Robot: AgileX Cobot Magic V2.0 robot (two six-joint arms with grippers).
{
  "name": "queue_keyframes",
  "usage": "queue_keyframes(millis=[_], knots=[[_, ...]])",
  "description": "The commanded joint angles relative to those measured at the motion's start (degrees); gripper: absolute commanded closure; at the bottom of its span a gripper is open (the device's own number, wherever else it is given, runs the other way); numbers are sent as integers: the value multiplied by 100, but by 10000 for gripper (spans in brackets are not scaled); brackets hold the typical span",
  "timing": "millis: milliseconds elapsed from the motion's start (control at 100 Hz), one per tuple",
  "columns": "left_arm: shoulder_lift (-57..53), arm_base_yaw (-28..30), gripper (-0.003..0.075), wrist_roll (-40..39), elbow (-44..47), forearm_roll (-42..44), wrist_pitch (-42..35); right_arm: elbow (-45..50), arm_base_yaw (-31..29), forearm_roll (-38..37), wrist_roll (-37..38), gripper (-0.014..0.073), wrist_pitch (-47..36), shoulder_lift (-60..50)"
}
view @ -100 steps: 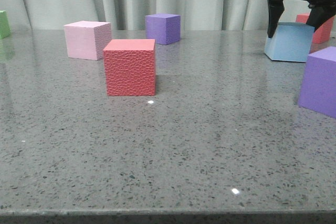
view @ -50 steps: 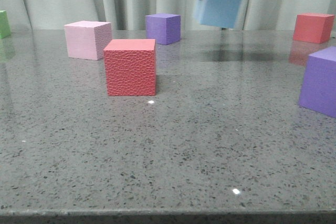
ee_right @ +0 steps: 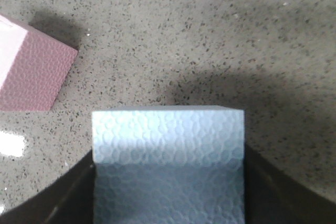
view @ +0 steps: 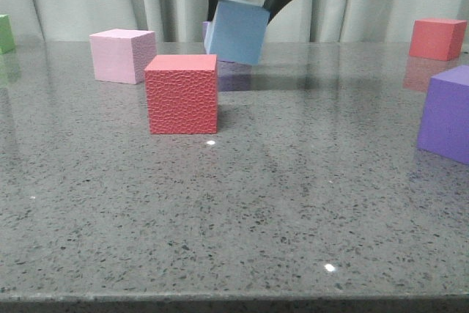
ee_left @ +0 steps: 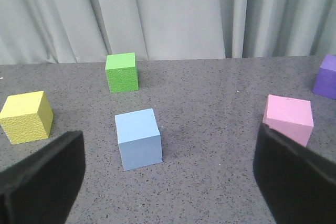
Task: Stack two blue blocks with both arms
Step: 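Carry the light blue cube with the right gripper beside the purple cube, then open the right gripper and lift it away from the cube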
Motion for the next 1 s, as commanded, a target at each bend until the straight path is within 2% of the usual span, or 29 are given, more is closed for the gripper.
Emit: queue_keyframes(millis=[0,260,310,430,480,600,850,990], knots=[[17,20,101,-18,-209,-47,-400,-199,-7,-23,84,279,-302,-281],[17,20,101,-18,-209,-47,-400,-199,-7,-17,84,266,-334,-131],[17,20,101,-18,-209,-47,-400,-199,-7,-10,84,226,-334,-123],[17,20,101,-18,-209,-47,-400,-199,-7,82,84,20,-385,-123],[17,20,101,-18,-209,-47,-400,-199,-7,138,84,-28,-379,-123],[17,20,101,-18,-209,-47,-400,-199,-7,151,84,6,-414,-129],[17,20,101,-114,-212,29,-354,-199,0,145,-184,6,-168,-413],[191,96,101,-1017,-399,708,-171,-167,28,131,-277,6,67,-673]])
